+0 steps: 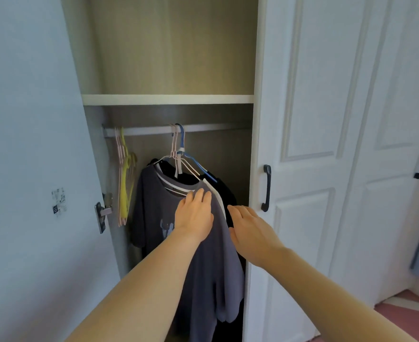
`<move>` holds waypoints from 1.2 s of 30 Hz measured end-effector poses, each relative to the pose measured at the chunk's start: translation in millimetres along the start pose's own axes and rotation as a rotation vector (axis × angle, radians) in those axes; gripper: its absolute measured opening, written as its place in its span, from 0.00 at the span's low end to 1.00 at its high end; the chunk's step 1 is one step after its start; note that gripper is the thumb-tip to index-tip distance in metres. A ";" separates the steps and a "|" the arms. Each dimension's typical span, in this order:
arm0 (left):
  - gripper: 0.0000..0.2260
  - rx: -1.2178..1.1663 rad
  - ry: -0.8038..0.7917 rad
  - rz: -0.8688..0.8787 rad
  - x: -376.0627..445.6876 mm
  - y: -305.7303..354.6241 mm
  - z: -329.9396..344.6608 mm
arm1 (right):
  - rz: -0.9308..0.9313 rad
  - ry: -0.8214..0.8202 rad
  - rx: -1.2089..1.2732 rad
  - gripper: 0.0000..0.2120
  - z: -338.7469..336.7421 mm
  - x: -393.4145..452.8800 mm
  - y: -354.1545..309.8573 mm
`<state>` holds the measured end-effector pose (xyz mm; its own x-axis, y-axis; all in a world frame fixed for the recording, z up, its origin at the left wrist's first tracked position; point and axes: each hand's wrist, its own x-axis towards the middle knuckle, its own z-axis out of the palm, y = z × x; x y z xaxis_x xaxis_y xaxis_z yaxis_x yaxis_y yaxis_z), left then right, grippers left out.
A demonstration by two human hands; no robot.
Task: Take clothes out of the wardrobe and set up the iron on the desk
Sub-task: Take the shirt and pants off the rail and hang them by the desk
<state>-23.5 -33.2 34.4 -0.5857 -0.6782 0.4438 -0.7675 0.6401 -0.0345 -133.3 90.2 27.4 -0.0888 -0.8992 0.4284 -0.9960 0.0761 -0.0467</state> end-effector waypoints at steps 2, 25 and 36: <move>0.25 0.034 0.012 0.012 24.2 -6.7 5.0 | 0.014 0.003 0.021 0.21 8.3 17.7 7.0; 0.04 -0.208 0.250 -0.085 56.6 -61.2 32.4 | 0.104 0.006 0.229 0.13 55.2 150.1 -2.0; 0.18 -1.179 0.249 -0.748 100.5 -90.9 17.6 | 0.139 0.011 0.411 0.18 62.5 185.9 -41.3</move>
<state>-17.2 -165.9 66.4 0.0111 -0.9851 0.1718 -0.1346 0.1688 0.9764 -108.1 -107.0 52.6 -0.2237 -0.8878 0.4021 -0.8884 0.0160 -0.4588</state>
